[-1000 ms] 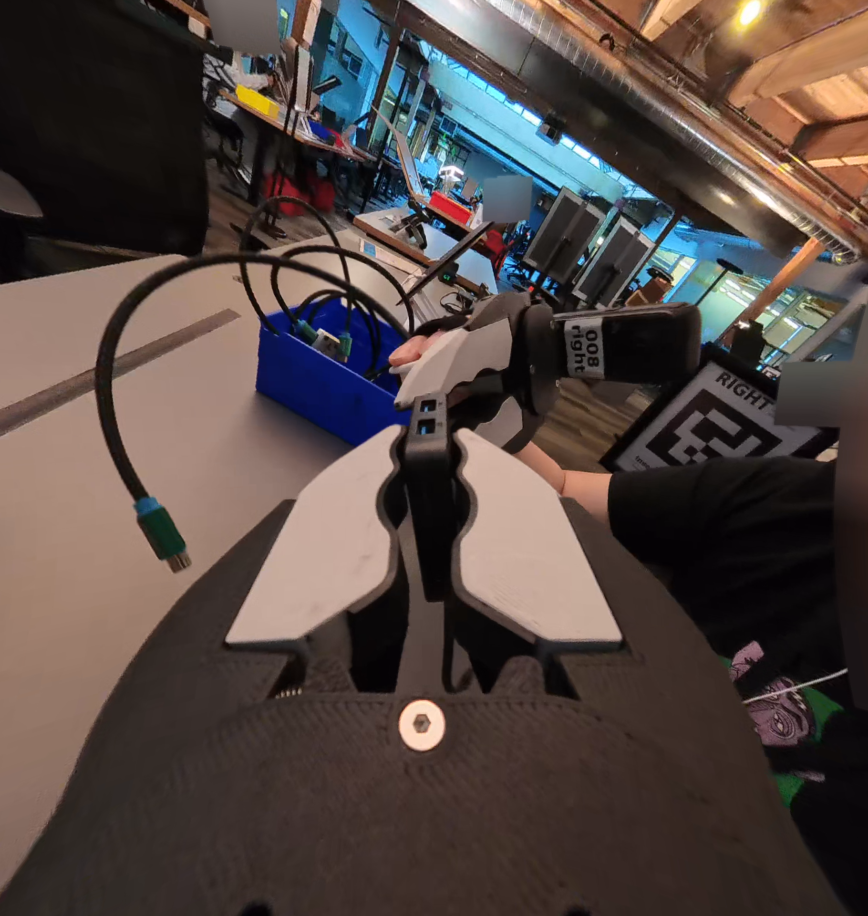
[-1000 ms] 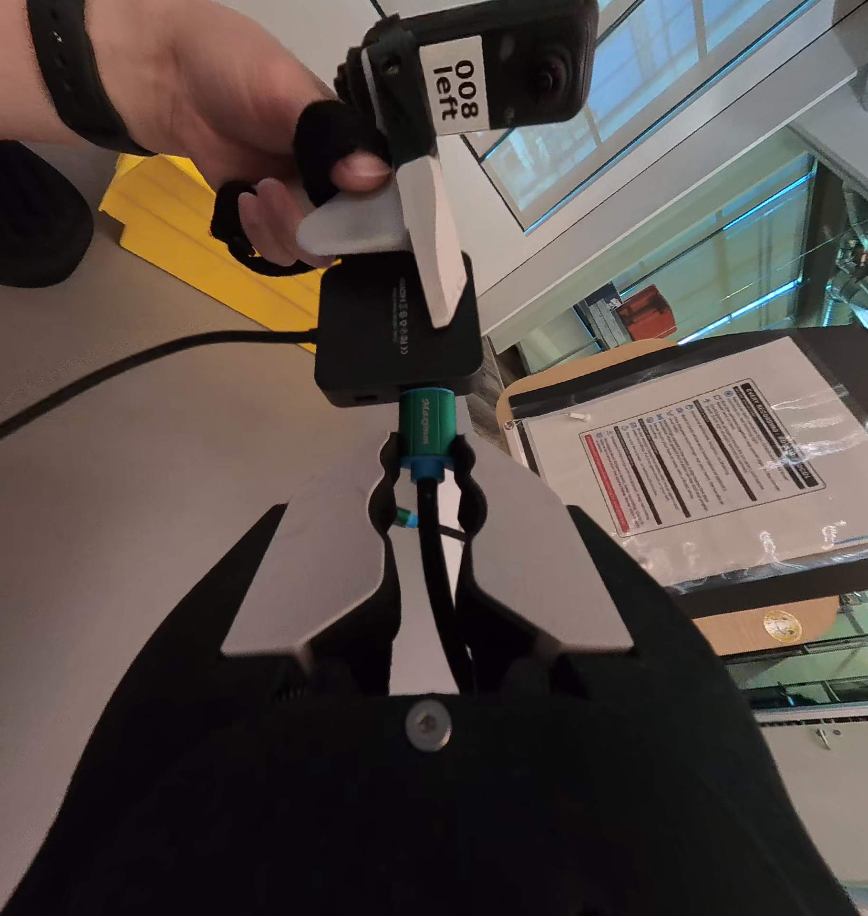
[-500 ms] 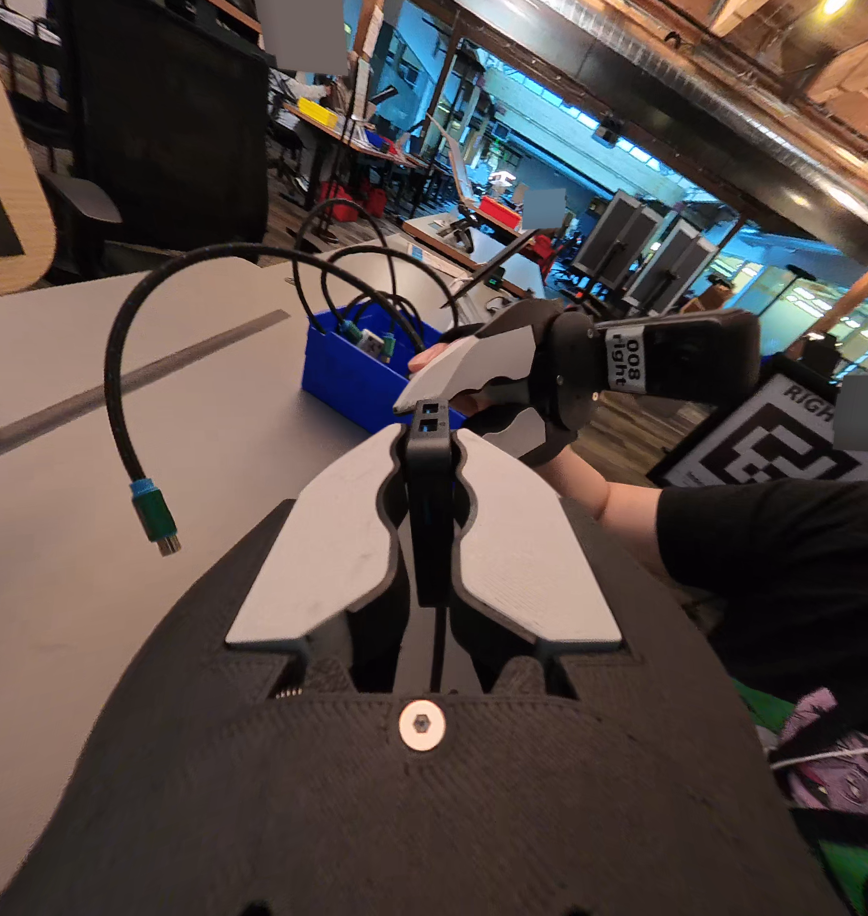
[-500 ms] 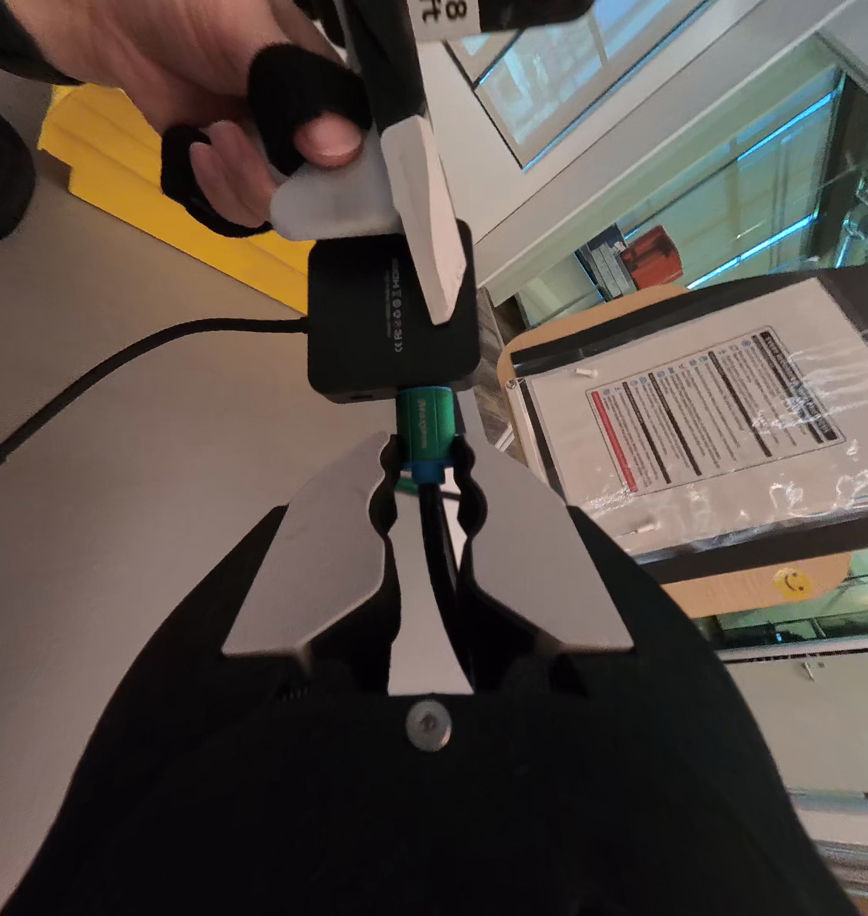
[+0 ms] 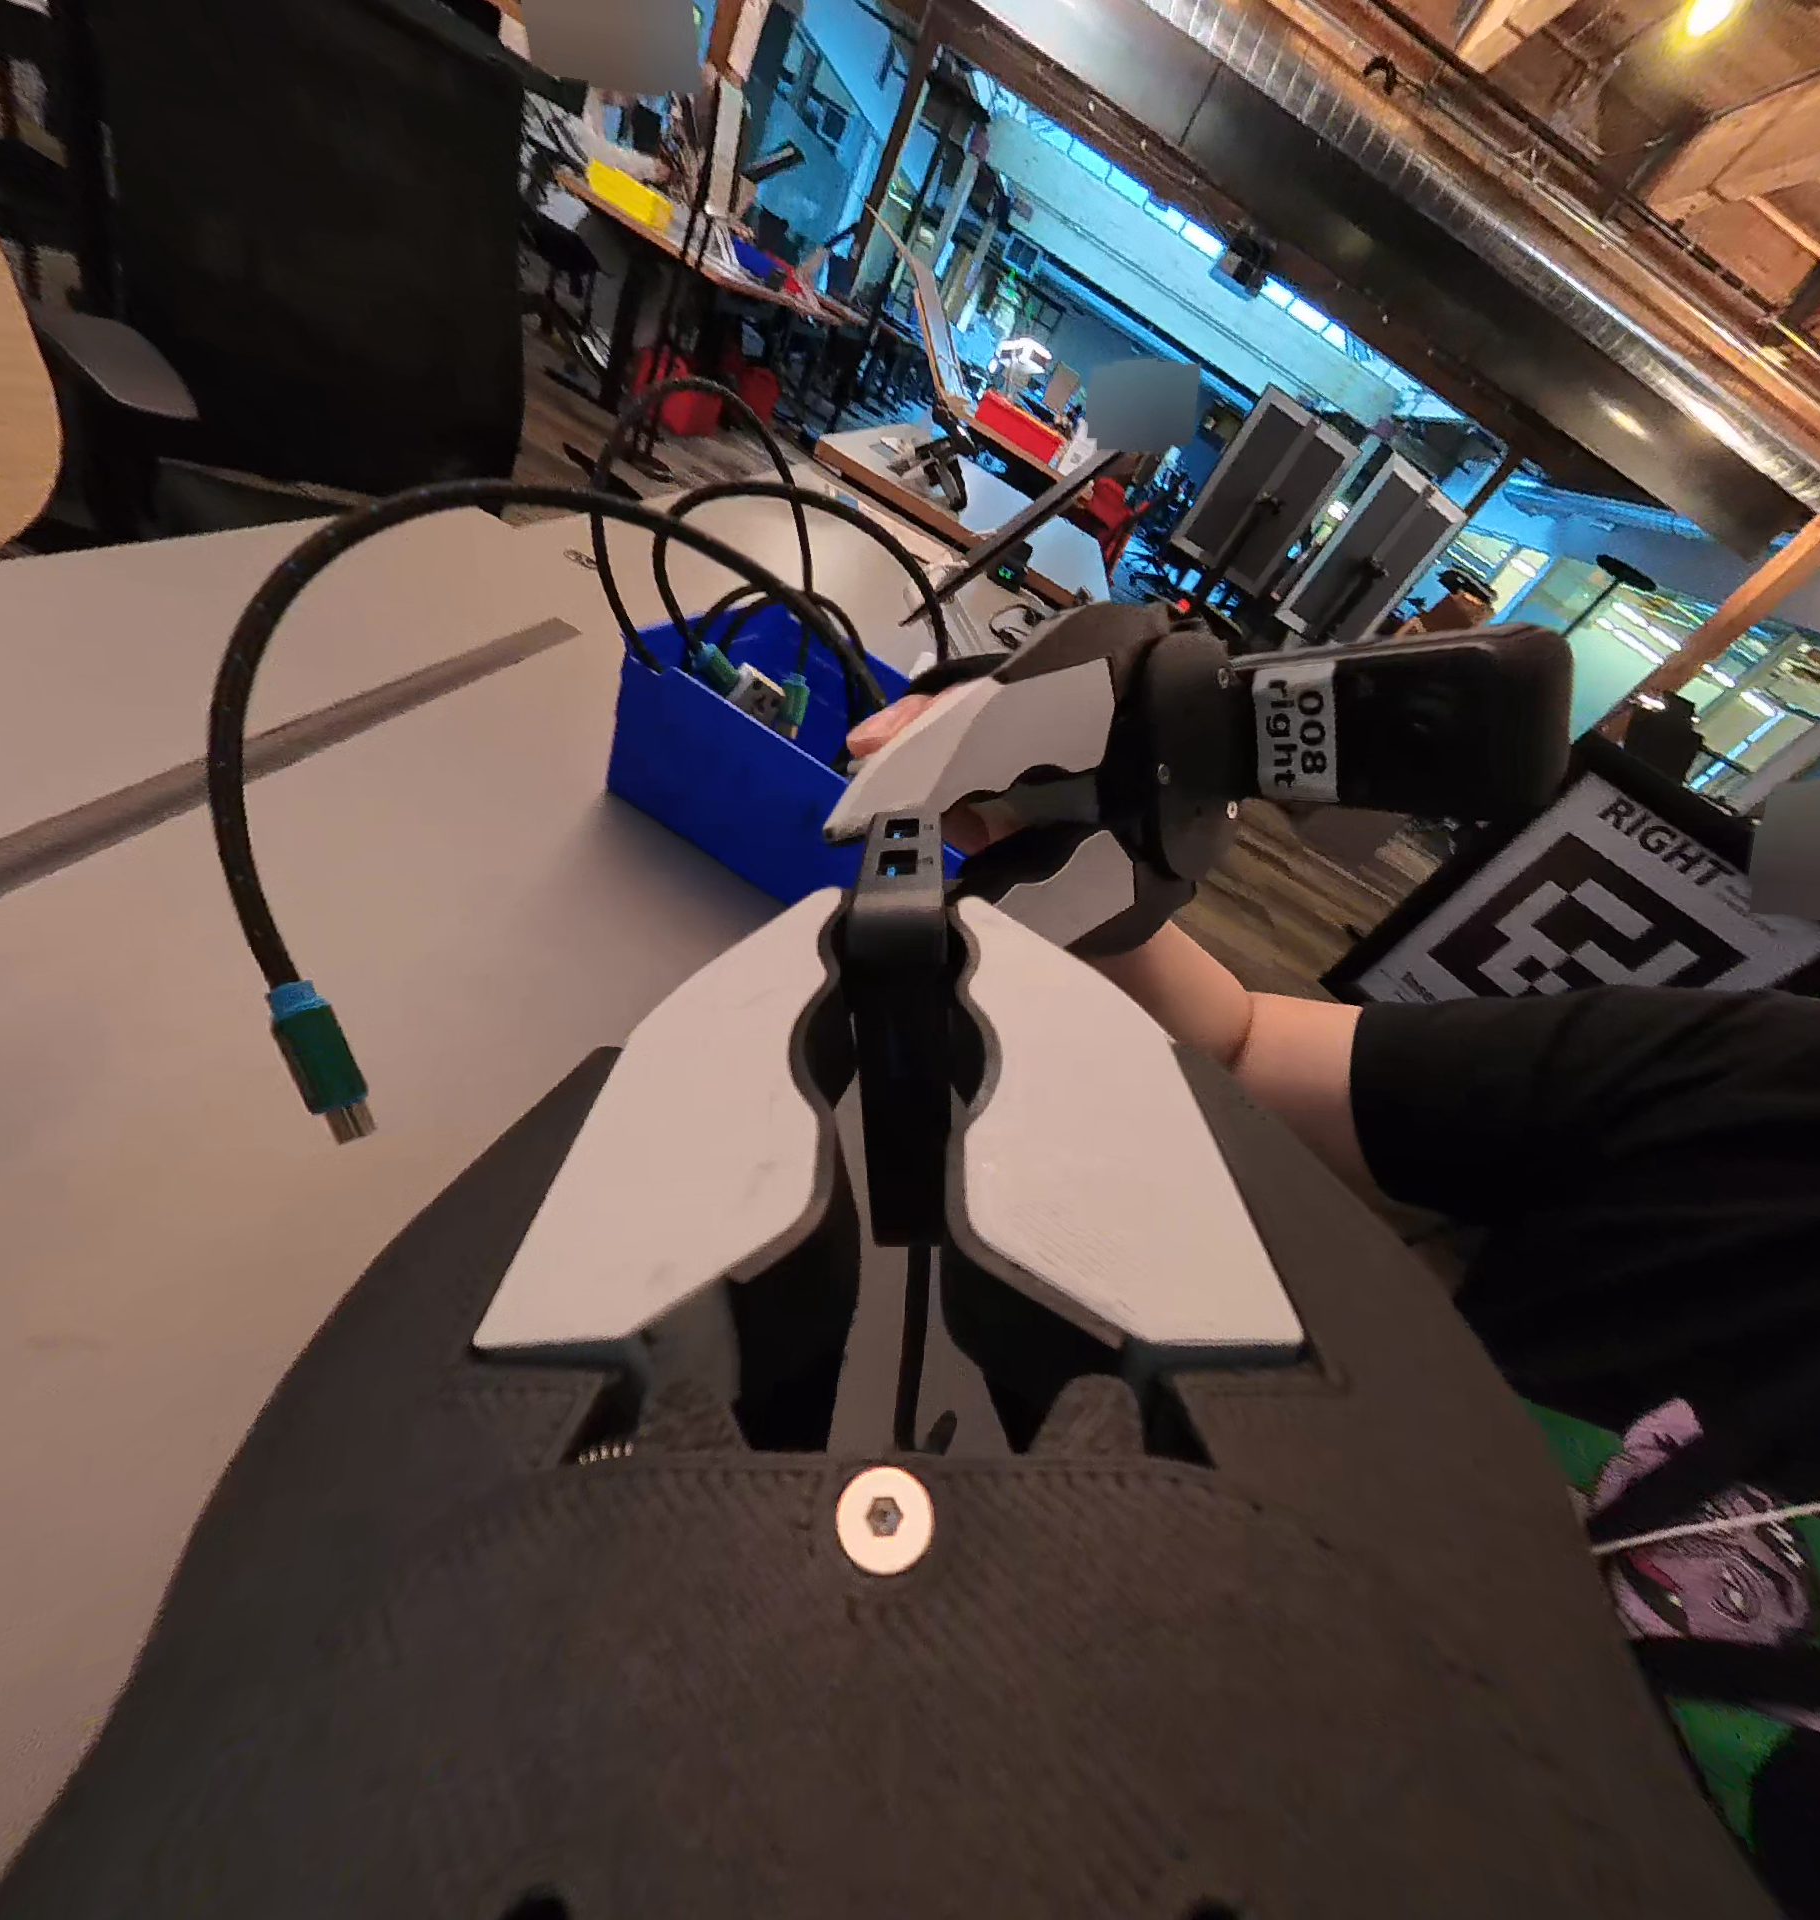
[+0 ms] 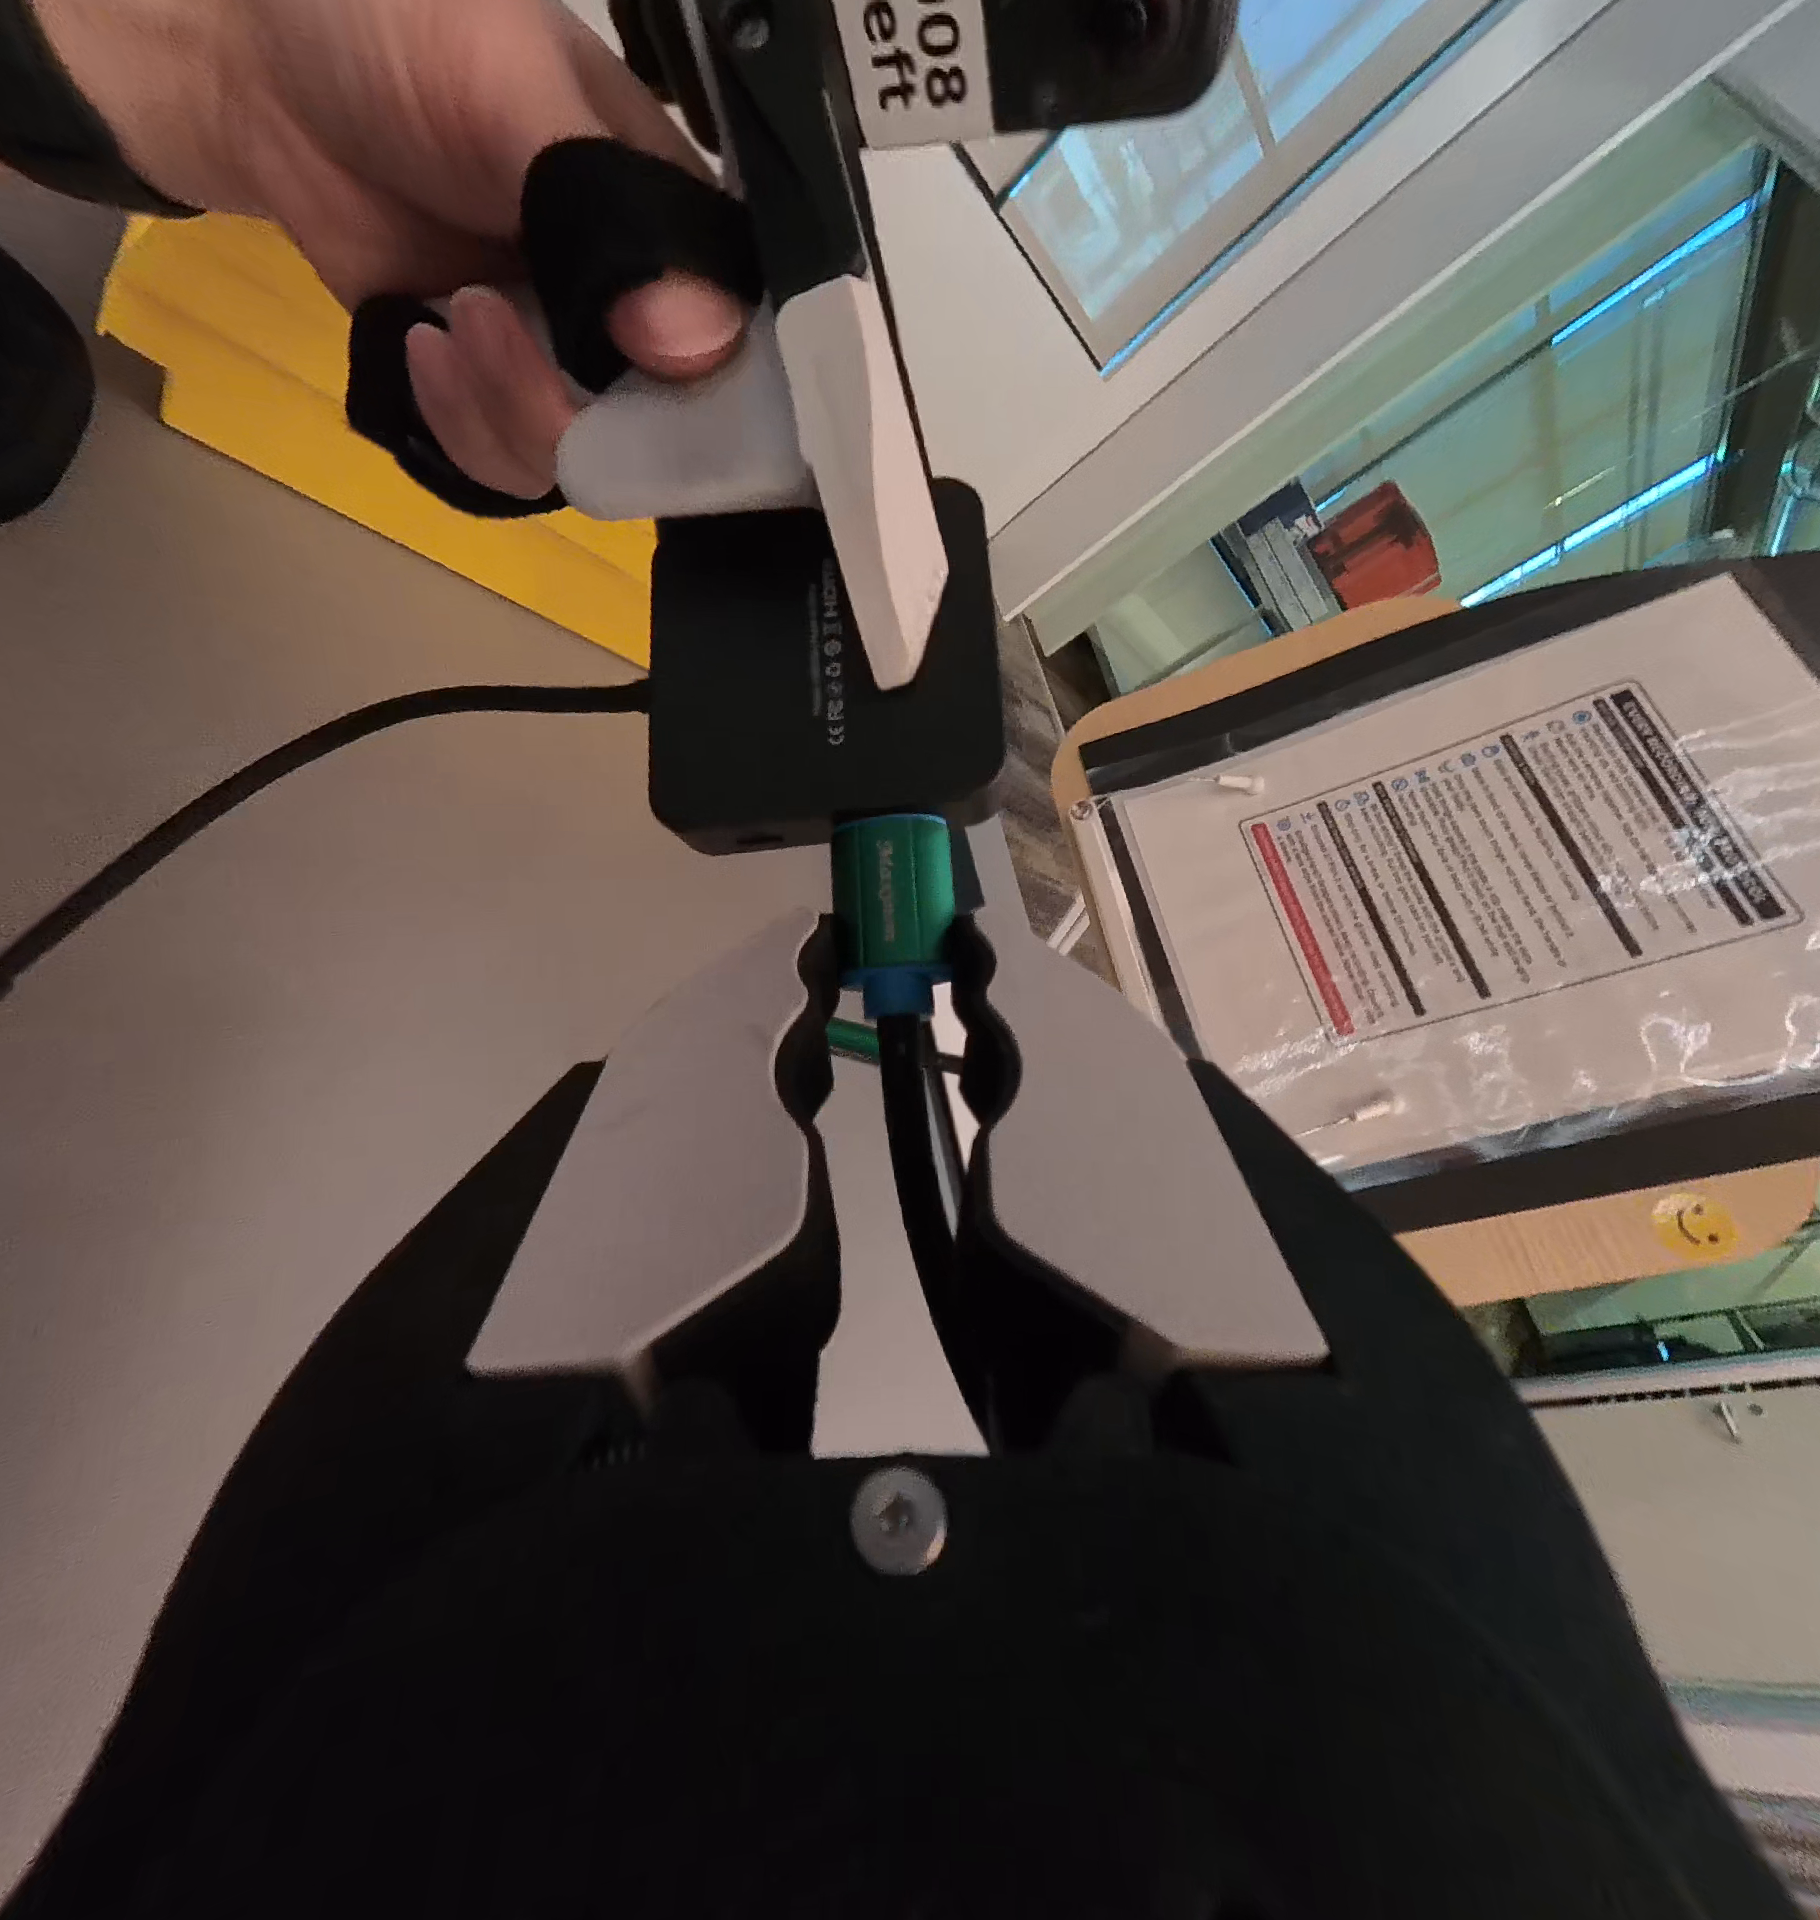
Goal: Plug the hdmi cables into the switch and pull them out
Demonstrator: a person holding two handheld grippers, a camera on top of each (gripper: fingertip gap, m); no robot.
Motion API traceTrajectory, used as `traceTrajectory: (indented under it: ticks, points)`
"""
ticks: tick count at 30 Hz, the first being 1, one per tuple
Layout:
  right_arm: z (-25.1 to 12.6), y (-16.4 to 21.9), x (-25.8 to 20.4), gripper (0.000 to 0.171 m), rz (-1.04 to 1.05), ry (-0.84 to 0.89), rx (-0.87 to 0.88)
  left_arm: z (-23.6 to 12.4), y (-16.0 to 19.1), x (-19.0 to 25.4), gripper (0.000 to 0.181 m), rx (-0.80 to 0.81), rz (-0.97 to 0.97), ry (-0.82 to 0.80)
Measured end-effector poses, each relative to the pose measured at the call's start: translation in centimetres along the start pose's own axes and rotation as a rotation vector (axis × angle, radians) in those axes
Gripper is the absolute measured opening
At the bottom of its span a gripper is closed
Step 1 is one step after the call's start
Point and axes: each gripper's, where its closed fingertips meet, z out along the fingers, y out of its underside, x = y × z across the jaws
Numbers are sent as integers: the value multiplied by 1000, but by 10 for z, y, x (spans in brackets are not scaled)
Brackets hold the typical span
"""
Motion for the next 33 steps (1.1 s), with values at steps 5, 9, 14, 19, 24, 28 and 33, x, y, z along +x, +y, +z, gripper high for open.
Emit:
traceTrajectory:
  ticks: [5,9,14,19,24,28,33]
  points:
    - [3,2,-2,21,22,-20,11,0,0,-4,13,8,-9,-3]
    - [1,-2,1,21,48,-34,58,-3,-2,0,14,-13,-44,41]
    - [4,2,1,21,17,-12,12,4,1,-3,13,-6,-3,-9]
    - [4,3,4,22,31,-5,16,6,-1,-4,13,-4,8,-30]
    - [6,10,6,22,34,2,14,2,4,-10,14,-56,-20,-36]
    - [9,13,9,22,68,31,27,-4,9,-15,13,-84,-9,-57]
    - [-3,2,-5,32,287,-212,50,-11,12,-4,13,-173,137,-80]
